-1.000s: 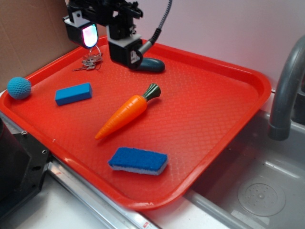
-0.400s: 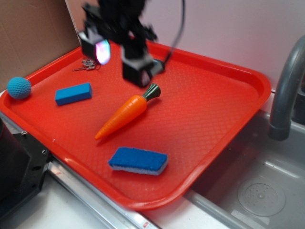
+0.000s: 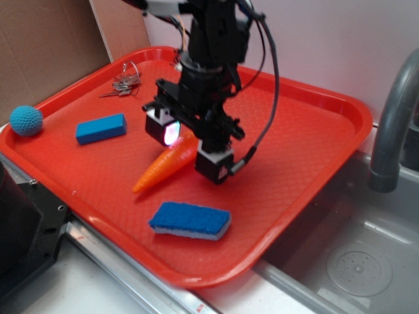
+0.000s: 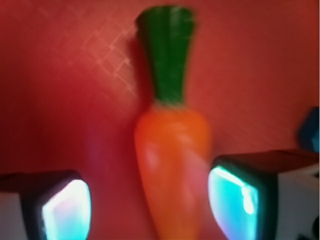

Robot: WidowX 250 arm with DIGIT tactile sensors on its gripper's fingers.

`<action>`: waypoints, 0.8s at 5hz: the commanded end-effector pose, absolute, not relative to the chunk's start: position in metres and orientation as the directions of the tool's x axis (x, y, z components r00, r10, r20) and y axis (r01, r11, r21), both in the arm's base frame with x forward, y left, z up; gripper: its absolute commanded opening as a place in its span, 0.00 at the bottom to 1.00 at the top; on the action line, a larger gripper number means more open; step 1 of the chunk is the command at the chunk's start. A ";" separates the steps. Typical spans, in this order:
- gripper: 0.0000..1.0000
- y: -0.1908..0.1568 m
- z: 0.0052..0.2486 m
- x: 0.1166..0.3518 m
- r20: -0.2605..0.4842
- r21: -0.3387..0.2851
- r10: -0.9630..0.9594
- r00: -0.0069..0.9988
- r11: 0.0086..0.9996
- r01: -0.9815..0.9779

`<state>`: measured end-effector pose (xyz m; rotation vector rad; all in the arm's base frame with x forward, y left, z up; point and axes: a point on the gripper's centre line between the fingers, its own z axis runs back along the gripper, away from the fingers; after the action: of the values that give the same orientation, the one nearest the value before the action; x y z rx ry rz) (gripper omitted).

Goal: Grab the carrot.

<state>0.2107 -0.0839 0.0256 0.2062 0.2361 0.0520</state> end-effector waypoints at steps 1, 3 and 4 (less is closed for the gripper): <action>0.85 -0.066 0.013 0.213 -0.227 0.196 0.122 0.966 0.978 -0.078; 0.00 -0.066 0.013 0.206 -0.215 0.189 0.108 0.971 0.980 -0.067; 0.00 -0.064 0.031 0.200 -0.208 0.198 0.088 0.974 0.979 -0.046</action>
<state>0.1958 -0.0638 0.0260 0.2071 0.2612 0.0852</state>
